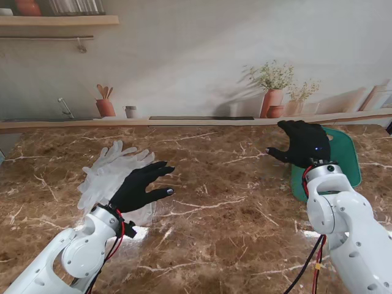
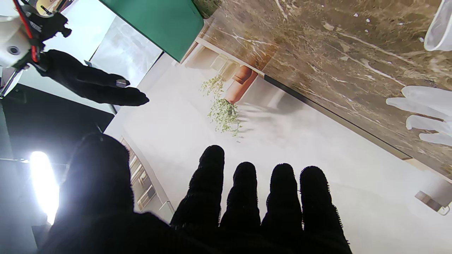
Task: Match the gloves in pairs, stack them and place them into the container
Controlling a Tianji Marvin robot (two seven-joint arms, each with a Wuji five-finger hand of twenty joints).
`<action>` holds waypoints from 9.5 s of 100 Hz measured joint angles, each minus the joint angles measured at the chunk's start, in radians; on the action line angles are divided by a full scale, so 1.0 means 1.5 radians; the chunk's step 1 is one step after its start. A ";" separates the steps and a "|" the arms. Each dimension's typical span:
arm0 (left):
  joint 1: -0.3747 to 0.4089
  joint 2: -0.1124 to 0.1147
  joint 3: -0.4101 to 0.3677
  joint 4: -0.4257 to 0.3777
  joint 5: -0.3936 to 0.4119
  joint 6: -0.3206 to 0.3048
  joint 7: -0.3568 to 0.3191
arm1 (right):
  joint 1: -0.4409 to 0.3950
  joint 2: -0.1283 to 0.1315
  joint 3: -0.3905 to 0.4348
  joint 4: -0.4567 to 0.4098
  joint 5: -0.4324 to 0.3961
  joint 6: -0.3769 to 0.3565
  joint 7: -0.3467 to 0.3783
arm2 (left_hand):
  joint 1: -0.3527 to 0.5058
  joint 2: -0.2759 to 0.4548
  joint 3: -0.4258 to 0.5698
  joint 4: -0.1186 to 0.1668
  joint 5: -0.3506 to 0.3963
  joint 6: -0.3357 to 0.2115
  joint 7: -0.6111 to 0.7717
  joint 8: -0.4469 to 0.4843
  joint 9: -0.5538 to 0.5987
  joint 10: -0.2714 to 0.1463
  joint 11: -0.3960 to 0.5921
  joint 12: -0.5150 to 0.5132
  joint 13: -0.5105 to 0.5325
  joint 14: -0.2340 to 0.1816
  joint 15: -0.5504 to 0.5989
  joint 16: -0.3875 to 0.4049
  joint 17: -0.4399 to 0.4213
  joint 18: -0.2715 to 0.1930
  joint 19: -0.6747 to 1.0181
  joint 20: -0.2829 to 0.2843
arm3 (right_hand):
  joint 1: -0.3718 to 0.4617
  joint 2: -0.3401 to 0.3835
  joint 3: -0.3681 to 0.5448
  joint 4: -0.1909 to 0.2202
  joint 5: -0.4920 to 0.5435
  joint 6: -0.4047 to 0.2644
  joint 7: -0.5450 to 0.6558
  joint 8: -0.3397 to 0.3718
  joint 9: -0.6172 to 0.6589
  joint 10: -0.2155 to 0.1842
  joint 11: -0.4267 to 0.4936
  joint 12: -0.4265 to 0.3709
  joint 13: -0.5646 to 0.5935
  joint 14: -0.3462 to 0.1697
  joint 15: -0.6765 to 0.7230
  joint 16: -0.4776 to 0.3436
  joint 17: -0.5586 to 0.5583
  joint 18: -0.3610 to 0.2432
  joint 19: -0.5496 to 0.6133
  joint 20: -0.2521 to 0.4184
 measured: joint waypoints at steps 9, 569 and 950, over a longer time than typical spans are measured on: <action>0.002 0.000 -0.001 -0.001 0.001 0.000 0.001 | 0.038 0.004 -0.016 0.047 -0.009 0.056 -0.001 | 0.000 0.000 0.000 0.000 0.000 0.000 0.000 0.000 0.000 0.000 0.000 0.000 0.000 0.000 0.000 0.000 0.000 0.000 0.000 0.000 | 0.000 -0.022 0.008 0.000 -0.017 0.008 -0.010 -0.004 -0.010 0.001 0.000 0.000 0.000 0.000 0.000 0.000 0.000 0.000 0.000 0.000; 0.037 -0.008 -0.057 0.008 0.002 -0.009 0.049 | 0.619 -0.035 -0.712 0.460 0.242 -0.256 0.102 | 0.036 0.015 0.000 0.000 0.013 -0.005 0.010 0.009 0.000 -0.001 -0.001 -0.001 0.000 0.000 -0.006 0.000 -0.001 0.003 -0.036 -0.018 | 0.146 -0.184 0.259 -0.135 0.252 -0.193 0.337 -0.018 0.248 -0.060 0.140 0.186 0.208 -0.015 0.224 0.232 0.135 0.069 0.248 0.280; -0.337 0.101 0.083 0.291 0.088 -0.014 -0.426 | -0.067 -0.026 -0.083 0.124 0.269 -0.240 -0.138 | 0.029 -0.337 0.451 -0.043 -0.107 -0.133 0.009 0.008 -0.084 -0.026 -0.034 -0.019 -0.113 -0.028 -0.071 -0.006 -0.016 0.003 -0.392 0.007 | -0.008 -0.017 0.032 -0.033 0.044 -0.064 0.028 0.007 0.025 -0.017 0.000 0.006 0.055 -0.001 0.001 0.010 0.032 0.031 0.017 0.046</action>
